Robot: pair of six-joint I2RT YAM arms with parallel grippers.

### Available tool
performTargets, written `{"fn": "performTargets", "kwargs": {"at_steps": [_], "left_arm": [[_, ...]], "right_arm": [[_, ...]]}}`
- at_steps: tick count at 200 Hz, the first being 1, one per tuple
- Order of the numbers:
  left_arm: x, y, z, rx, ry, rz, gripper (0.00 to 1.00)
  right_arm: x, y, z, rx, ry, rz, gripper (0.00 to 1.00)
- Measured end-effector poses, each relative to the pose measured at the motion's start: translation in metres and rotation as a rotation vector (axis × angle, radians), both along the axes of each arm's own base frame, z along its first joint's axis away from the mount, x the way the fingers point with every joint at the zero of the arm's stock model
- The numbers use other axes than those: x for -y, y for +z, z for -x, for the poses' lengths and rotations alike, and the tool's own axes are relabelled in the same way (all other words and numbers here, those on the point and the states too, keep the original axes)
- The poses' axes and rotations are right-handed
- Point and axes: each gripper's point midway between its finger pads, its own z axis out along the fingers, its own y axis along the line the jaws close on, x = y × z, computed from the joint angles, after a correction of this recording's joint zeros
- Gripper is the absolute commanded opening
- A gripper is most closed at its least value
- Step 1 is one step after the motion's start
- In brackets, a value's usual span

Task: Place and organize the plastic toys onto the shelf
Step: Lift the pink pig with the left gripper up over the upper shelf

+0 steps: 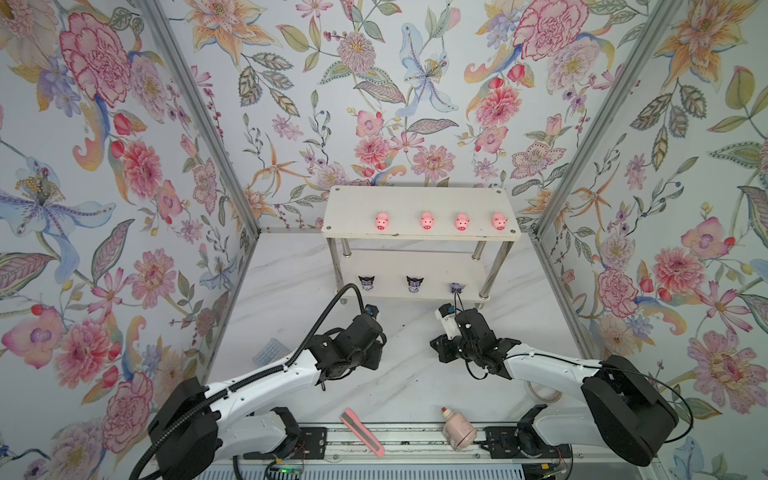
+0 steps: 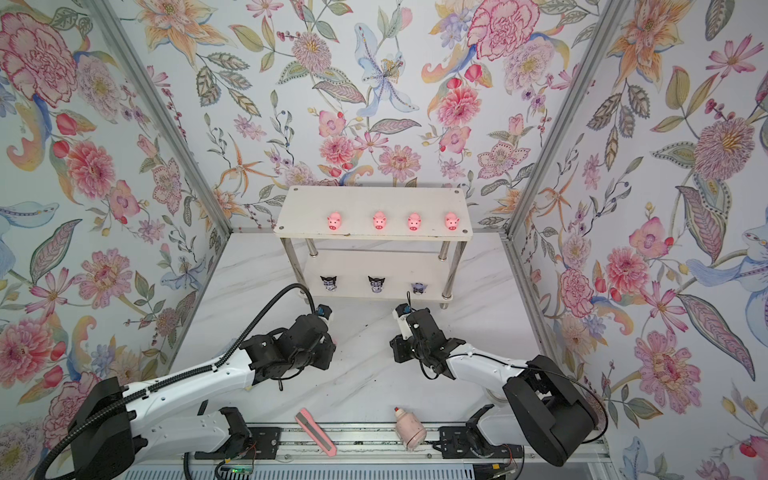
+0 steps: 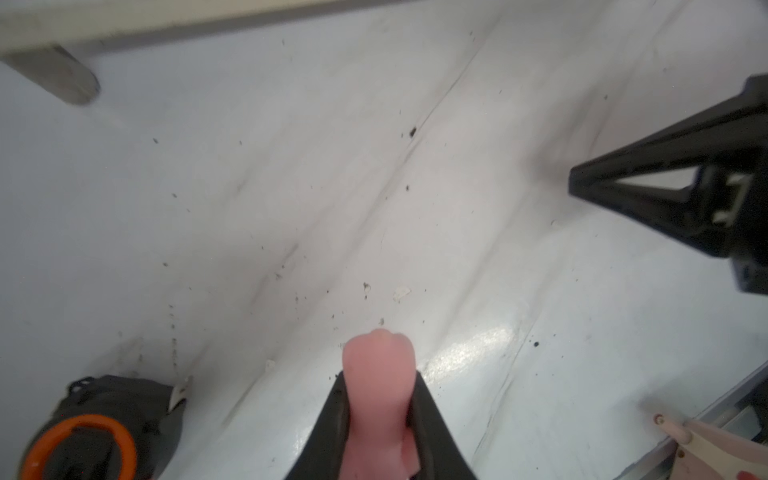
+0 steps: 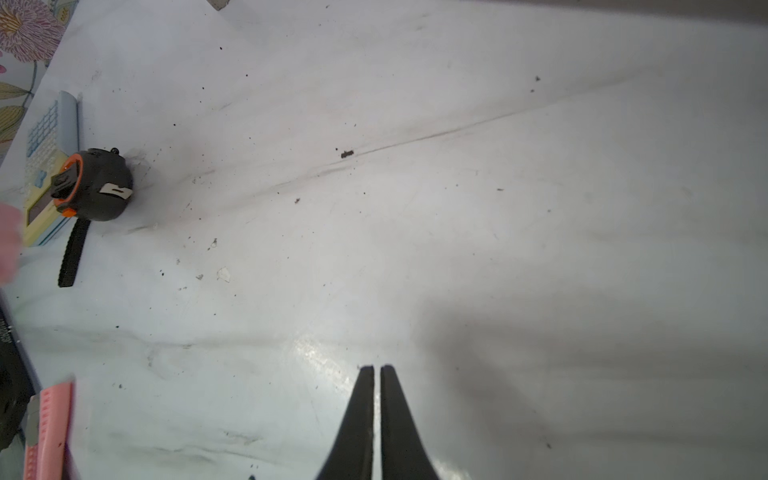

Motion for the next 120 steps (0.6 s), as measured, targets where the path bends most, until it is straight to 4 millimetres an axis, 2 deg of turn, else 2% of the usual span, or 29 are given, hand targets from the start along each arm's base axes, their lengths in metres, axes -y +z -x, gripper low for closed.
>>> {"fn": "performTargets", "kwargs": {"at_steps": [34,54,92,120], "left_arm": [[-0.001,0.099,-0.029,0.149,0.037,0.013,0.24],[-0.012,0.144,-0.048,0.202,0.076,0.002,0.24],[-0.038,0.201,-0.09,0.244,0.157,-0.061,0.23],[-0.043,0.245,-0.12,0.278,0.179,-0.089,0.23]], "right_arm": [[-0.001,-0.009,0.007,-0.026,0.021,-0.009,0.08],[-0.003,-0.007,0.008,-0.023,0.029,-0.023,0.08],[-0.004,-0.003,0.009,-0.018,0.034,-0.04,0.08],[-0.005,0.002,0.011,-0.015,0.037,-0.057,0.09]]}}
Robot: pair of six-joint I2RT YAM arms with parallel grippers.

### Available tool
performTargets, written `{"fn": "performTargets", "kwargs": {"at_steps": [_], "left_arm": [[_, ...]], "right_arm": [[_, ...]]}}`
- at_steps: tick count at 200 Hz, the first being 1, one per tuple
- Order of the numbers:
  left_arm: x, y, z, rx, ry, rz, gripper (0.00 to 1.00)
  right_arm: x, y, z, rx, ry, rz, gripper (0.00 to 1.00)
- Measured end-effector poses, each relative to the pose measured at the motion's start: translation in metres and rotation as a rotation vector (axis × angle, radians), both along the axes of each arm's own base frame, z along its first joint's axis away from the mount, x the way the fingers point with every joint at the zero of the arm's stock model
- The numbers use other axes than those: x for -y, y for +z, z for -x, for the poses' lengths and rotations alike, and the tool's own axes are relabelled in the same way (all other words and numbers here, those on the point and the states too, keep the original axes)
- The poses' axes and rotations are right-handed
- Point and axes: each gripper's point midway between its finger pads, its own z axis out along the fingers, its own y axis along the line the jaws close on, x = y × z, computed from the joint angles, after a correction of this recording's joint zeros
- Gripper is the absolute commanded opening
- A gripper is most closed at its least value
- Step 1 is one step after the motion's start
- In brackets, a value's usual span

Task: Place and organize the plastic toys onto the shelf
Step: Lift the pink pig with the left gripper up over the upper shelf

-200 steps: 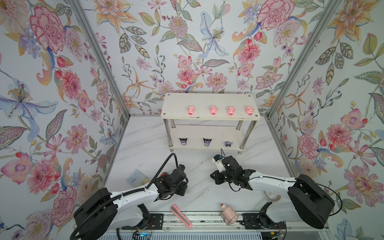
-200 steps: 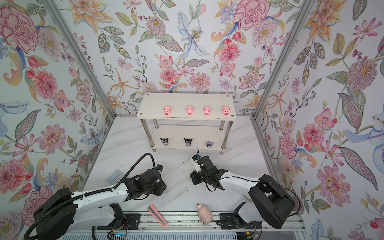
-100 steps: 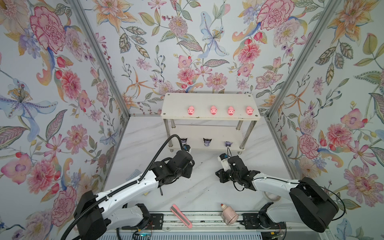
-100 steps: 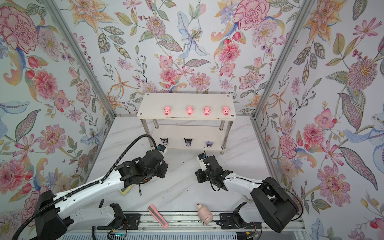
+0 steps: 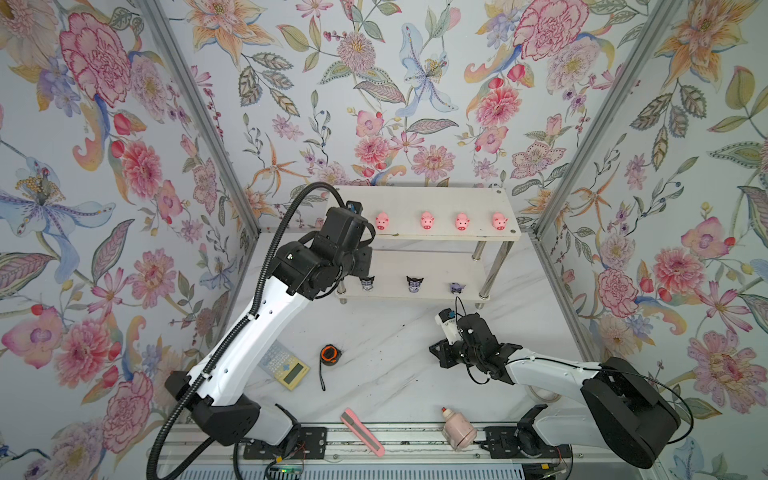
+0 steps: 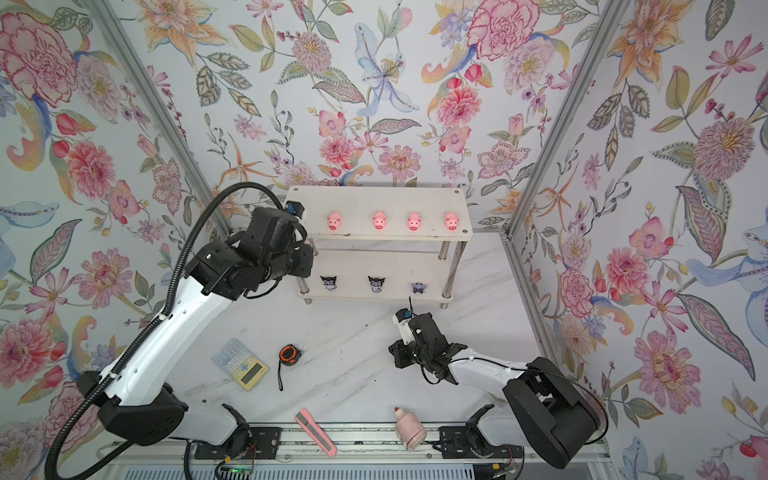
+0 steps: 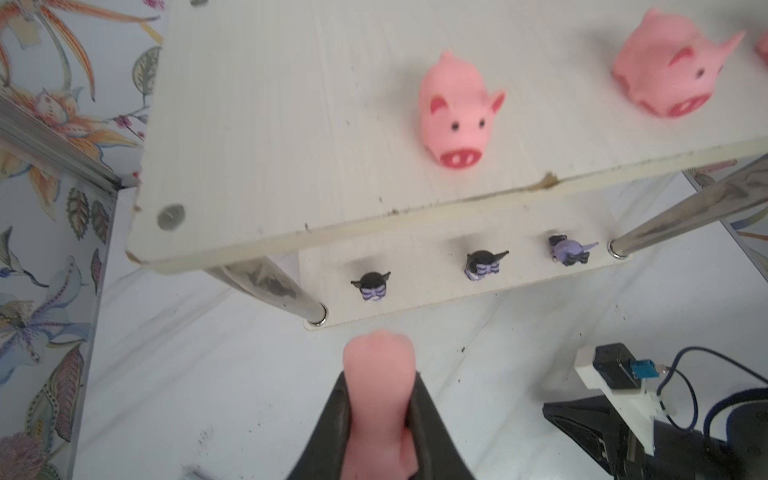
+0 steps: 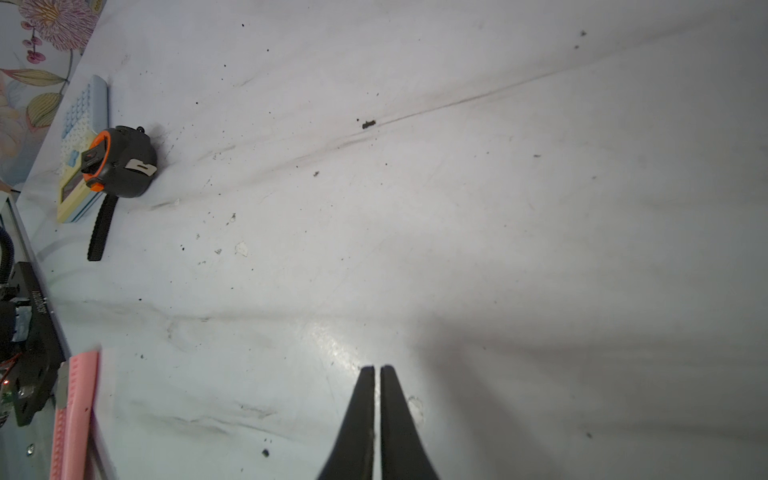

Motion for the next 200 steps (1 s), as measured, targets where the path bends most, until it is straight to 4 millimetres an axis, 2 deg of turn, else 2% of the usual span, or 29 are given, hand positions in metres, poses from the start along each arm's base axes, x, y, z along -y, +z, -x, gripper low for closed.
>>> {"fn": "performTargets", "kwargs": {"at_steps": [14,26,40,67,89,137,200], "left_arm": [[0.002,0.02,-0.017,0.029,0.007,-0.002,0.23],[0.002,0.027,-0.027,0.04,0.01,0.004,0.22],[-0.006,0.022,-0.034,0.016,0.022,0.0,0.22],[-0.034,0.01,-0.049,-0.032,0.08,-0.013,0.2],[-0.046,0.013,-0.059,-0.03,0.104,0.009,0.2],[-0.039,0.027,-0.064,0.004,0.079,0.049,0.2],[-0.031,-0.004,-0.08,-0.057,0.078,0.02,0.21]], "right_arm": [[-0.001,0.003,0.0,0.007,0.001,-0.008,0.09],[-0.001,0.006,0.0,0.012,0.001,-0.014,0.09],[-0.001,0.009,0.0,0.016,0.0,-0.019,0.1],[0.0,0.014,0.0,0.022,-0.003,-0.028,0.11],[0.0,0.015,0.001,0.017,-0.004,-0.031,0.11],[-0.001,0.013,0.005,-0.002,0.004,-0.036,0.12],[-0.001,0.008,0.008,-0.025,0.01,-0.029,0.14]]}}
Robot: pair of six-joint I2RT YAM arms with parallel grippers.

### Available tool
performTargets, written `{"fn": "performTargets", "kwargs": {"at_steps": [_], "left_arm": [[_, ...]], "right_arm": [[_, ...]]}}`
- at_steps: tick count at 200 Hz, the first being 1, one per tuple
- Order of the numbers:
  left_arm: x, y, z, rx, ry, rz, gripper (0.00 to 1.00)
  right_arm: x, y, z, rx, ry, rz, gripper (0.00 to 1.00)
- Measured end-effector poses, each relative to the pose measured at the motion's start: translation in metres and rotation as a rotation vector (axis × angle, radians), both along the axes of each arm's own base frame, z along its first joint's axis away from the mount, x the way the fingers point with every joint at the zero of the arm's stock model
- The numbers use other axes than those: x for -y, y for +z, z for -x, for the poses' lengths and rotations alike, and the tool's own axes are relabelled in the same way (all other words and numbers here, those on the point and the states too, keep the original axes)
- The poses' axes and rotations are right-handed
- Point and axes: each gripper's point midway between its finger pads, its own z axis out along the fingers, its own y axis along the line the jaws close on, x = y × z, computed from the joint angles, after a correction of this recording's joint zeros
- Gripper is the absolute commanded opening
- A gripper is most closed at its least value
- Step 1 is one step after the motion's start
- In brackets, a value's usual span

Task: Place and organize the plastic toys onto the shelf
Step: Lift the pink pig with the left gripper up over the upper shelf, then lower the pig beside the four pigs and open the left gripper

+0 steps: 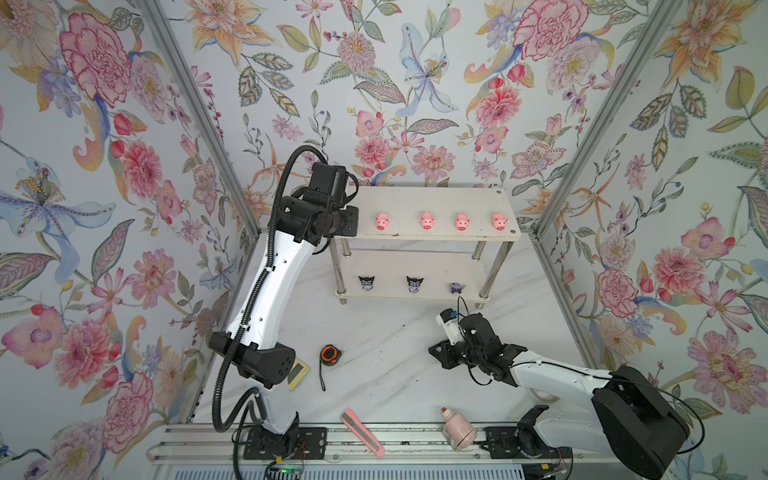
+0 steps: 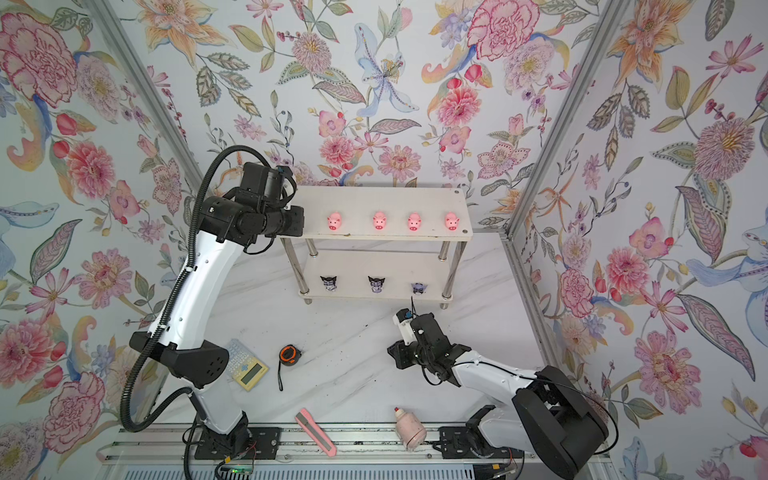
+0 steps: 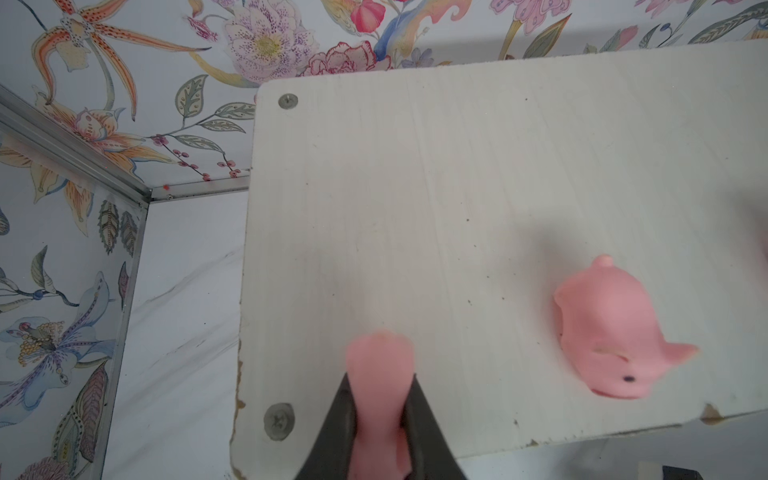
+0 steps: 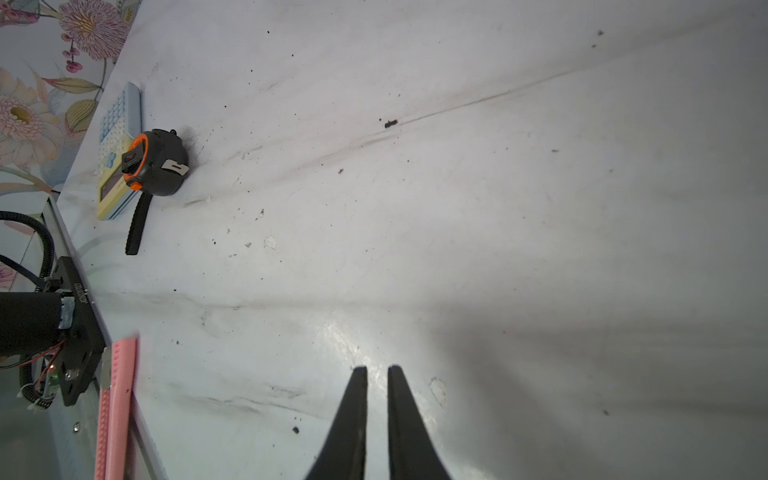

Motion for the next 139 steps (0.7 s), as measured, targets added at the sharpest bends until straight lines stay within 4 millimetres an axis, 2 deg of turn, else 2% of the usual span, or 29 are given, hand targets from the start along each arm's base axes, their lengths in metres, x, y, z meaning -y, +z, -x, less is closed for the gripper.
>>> {"fn": "performTargets", "kwargs": {"at_steps": [101,116,139], "left_arm": [[0.003,-0.006,-0.009,0.0,0.0,-0.006,0.32],[0.004,-0.006,-0.01,0.003,-0.001,-0.005,0.23],[0.004,-0.005,-0.011,0.009,-0.003,-0.01,0.23]], "right_arm": [[0.0,-0.009,0.004,-0.036,0.008,0.011,0.16],[0.0,-0.009,0.004,-0.037,0.008,0.012,0.16],[0.0,-0.009,0.004,-0.037,0.008,0.012,0.16]]}}
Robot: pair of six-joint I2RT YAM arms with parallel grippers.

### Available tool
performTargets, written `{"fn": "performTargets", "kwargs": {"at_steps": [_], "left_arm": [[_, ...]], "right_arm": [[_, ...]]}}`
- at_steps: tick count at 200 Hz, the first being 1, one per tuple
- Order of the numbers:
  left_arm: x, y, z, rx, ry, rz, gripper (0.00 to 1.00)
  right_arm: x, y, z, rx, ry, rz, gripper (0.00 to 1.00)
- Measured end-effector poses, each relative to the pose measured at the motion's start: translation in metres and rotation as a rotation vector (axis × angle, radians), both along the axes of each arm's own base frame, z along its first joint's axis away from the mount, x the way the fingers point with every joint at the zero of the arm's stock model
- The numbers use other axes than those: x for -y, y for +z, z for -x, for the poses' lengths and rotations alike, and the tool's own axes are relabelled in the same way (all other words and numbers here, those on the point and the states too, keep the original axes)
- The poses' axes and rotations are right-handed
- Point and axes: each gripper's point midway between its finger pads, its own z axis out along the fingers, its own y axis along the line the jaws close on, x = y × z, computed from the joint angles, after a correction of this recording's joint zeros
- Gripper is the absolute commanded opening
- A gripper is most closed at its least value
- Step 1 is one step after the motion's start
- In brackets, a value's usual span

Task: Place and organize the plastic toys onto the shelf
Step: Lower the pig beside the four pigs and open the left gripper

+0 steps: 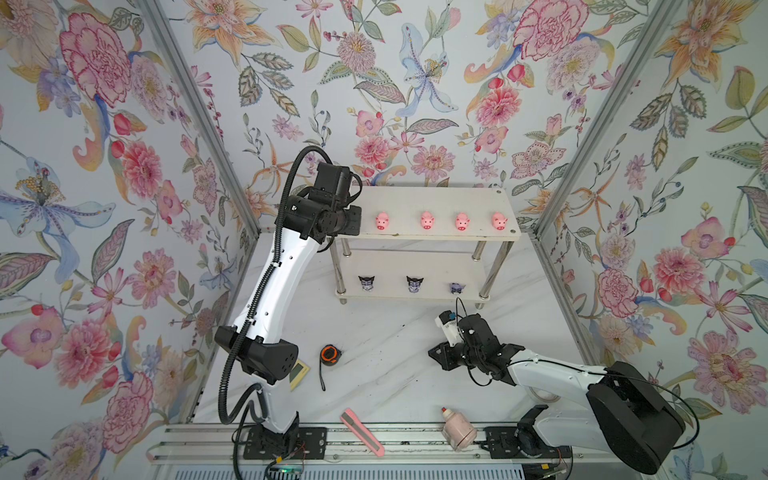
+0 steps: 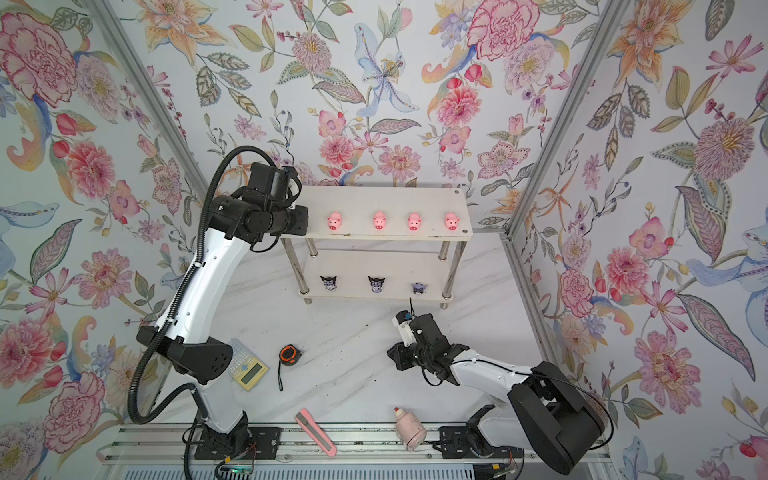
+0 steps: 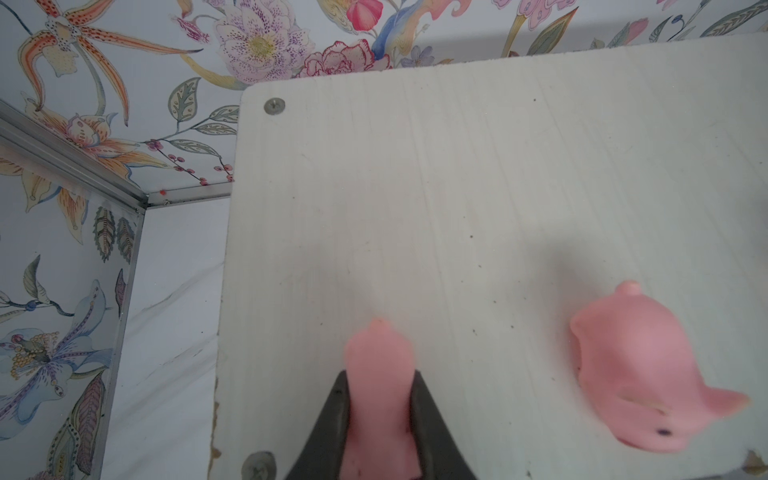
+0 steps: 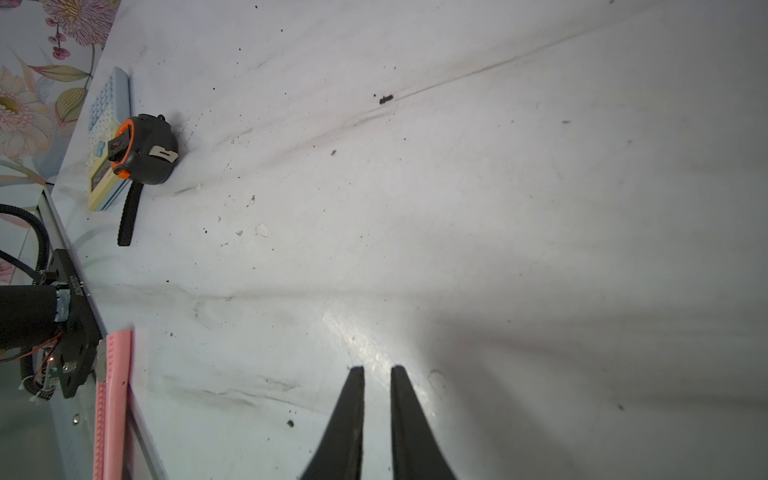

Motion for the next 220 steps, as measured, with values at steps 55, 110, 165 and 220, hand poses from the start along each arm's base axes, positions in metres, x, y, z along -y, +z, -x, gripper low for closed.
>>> {"fn": "performTargets", "kwargs": {"at_steps": [55,110,165,220], "left_arm": [[0.0,0.0,-0.004,0.005,0.008,-0.006,0.24],[-0.001,-0.002,-0.007,0.006,0.014,-0.018,0.44],[0.001,-0.004,-0.012,0.01,0.011,-0.022,0.56],[0.004,0.01,-0.002,0.044,0.007,-0.027,0.6]], "right_arm": [[0.0,0.0,0.0,0.0,0.0,0.0,0.16],[0.0,0.0,0.0,0.0,-0.001,0.0,0.16],[0.0,0.0,0.0,-0.001,-0.002,-0.001,0.17],[0.0,0.0,0.0,-0.001,-0.002,0.0,0.17]]}}
